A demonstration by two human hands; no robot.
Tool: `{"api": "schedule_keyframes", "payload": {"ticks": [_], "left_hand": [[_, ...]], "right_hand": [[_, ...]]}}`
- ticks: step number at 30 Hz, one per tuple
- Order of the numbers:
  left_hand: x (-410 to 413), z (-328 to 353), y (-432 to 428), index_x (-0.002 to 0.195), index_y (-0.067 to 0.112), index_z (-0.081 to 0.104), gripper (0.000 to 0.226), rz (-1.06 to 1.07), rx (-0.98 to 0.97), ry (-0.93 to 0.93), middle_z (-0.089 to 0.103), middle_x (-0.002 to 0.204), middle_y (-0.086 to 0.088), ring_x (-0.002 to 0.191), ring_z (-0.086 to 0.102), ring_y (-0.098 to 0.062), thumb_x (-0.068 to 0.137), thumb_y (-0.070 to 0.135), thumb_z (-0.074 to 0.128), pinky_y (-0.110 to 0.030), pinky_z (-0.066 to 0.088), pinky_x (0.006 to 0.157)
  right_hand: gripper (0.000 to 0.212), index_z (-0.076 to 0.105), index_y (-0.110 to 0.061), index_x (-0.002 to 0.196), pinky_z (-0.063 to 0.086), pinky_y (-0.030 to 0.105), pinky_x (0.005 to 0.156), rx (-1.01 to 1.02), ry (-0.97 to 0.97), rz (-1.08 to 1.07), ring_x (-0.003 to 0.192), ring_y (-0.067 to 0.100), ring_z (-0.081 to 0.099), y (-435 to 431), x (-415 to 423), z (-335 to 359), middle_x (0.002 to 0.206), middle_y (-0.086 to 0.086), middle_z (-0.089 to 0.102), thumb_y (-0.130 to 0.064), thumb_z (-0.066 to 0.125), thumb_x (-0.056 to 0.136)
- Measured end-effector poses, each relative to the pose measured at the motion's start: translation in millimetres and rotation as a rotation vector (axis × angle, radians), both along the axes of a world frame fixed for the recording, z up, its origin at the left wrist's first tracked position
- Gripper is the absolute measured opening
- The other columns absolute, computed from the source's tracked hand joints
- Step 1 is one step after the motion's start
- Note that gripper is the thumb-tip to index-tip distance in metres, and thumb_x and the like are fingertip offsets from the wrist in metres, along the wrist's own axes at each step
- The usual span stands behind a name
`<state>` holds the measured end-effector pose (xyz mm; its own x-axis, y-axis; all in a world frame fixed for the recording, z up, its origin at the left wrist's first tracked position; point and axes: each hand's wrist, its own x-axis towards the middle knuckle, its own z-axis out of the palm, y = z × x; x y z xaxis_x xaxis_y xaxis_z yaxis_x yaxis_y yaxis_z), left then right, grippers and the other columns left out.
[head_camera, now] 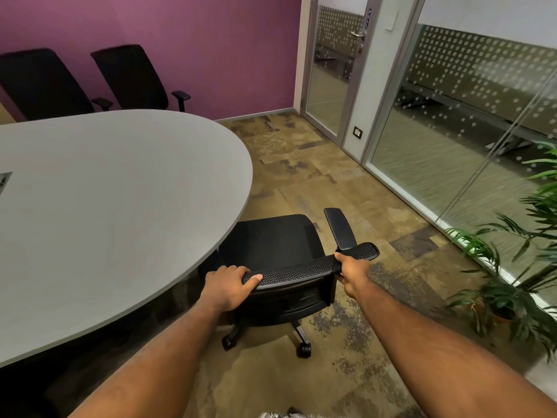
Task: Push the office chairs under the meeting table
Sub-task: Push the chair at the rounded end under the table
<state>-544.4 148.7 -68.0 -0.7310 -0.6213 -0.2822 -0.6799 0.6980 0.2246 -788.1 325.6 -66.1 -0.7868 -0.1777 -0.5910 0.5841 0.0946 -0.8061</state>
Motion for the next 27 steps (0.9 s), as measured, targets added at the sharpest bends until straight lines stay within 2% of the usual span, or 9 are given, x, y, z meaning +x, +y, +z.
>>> {"api": "schedule_keyframes", "payload": {"ticks": [3,7,9,13,19,24,27], "left_hand": [[14,-2,4,0.134,0.033,0.055,0.071,-0.018,0.02,-0.019,0.062,0.131,0.006,0.121,0.054,-0.02,0.091,0.079,0.023,-0.051,0.041,0.107],[32,-3,10,0.127,0.034,0.058,0.074,-0.033,0.009,-0.002,0.062,0.128,0.007,0.12,0.054,-0.019,0.087,0.083,0.019,-0.054,0.037,0.107],[44,-6,16,0.124,0.033,0.06,0.077,-0.053,-0.01,0.007,0.063,0.126,0.007,0.118,0.054,-0.019,0.085,0.085,0.018,-0.053,0.037,0.105],[66,-7,28,0.109,0.032,0.061,0.08,-0.052,-0.02,0.021,0.063,0.114,0.009,0.107,0.054,-0.016,0.078,0.091,0.016,-0.048,0.039,0.098],[95,-8,46,0.096,0.033,0.057,0.082,-0.06,-0.07,0.051,0.058,0.098,0.011,0.09,0.046,-0.012,0.072,0.095,0.009,-0.042,0.039,0.088],[118,-8,57,0.091,0.033,0.057,0.08,-0.058,-0.079,0.09,0.054,0.091,0.012,0.088,0.047,-0.012,0.072,0.095,0.01,-0.043,0.038,0.088],[130,-5,59,0.089,0.033,0.056,0.077,-0.058,-0.064,0.095,0.055,0.092,0.011,0.089,0.048,-0.013,0.073,0.095,0.014,-0.042,0.037,0.087]], "right_hand": [[0.052,0.043,0.001,0.135,0.053,0.042,0.08,0.002,-0.007,-0.024,0.112,0.036,0.063,8,15,3,0.129,0.022,0.061,0.001,0.069,0.09],[0.043,0.049,0.003,0.129,0.052,0.04,0.07,0.033,0.0,-0.029,0.094,0.029,0.063,20,33,7,0.125,0.021,0.063,0.002,0.068,0.09],[0.042,0.049,0.002,0.128,0.051,0.039,0.07,0.049,0.005,-0.039,0.091,0.027,0.063,30,44,6,0.123,0.02,0.063,0.001,0.068,0.091],[0.044,0.05,0.002,0.13,0.048,0.032,0.056,0.068,0.02,-0.051,0.078,0.02,0.062,46,70,8,0.117,0.017,0.064,-0.001,0.068,0.091],[0.046,0.048,0.0,0.132,0.05,0.035,0.056,0.137,0.038,0.041,0.1,0.03,0.065,72,100,14,0.123,0.02,0.065,-0.011,0.07,0.093],[0.04,0.053,-0.002,0.128,0.05,0.025,0.039,0.214,0.052,0.193,0.074,0.026,0.069,88,121,20,0.116,0.02,0.069,-0.021,0.067,0.096],[0.043,0.049,-0.003,0.131,0.052,0.025,0.04,0.241,0.055,0.268,0.066,0.026,0.073,93,128,20,0.116,0.02,0.07,-0.024,0.066,0.097]]}}
